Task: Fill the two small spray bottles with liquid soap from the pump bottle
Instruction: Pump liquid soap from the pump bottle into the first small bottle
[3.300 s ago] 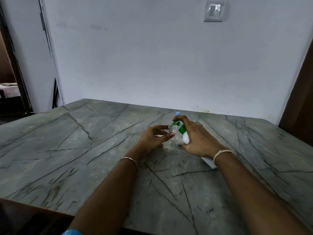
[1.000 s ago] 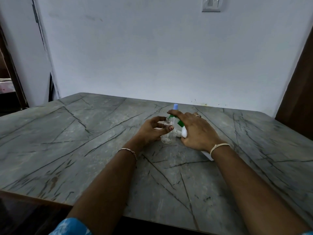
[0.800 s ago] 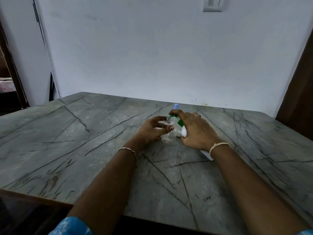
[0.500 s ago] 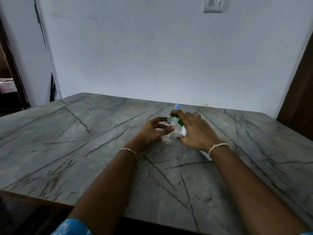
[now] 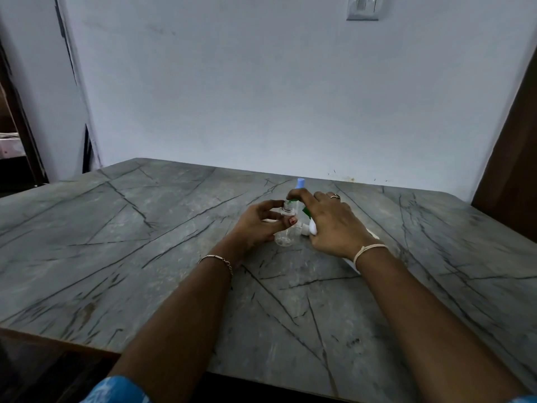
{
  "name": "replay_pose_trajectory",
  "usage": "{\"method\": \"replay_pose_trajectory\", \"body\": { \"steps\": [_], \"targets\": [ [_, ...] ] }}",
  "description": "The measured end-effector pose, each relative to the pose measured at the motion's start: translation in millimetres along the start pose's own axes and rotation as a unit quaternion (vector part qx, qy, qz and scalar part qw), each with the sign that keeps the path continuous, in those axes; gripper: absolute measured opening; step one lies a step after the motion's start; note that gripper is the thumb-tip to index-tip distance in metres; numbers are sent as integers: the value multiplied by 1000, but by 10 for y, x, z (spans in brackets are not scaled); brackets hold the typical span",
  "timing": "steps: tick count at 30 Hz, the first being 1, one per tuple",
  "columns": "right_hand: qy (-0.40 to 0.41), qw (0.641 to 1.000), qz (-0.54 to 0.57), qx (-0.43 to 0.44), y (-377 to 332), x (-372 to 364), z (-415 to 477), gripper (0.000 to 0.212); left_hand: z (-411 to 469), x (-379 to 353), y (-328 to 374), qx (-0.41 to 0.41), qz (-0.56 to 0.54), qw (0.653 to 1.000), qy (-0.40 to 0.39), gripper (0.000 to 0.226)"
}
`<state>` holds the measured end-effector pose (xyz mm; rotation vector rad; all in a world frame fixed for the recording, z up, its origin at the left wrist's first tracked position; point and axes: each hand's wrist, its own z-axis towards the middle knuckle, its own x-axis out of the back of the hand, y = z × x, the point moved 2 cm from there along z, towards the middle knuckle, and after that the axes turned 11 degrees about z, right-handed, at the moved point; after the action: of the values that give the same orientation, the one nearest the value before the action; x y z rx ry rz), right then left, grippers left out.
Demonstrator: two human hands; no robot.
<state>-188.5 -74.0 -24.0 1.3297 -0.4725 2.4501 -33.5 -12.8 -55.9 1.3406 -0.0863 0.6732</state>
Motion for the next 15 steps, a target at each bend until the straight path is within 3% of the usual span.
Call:
{"method": "replay_pose_trajectory", "body": {
  "steps": [11, 15],
  "targets": [
    [-4, 1000, -26, 3, -2, 13, -38, 87, -18, 8, 17, 8, -7, 1000, -7, 39],
    [-6, 1000, -7, -5, -4, 5, -17, 80, -23, 6, 14, 13, -7, 1000, -1, 49]
  ]
}}
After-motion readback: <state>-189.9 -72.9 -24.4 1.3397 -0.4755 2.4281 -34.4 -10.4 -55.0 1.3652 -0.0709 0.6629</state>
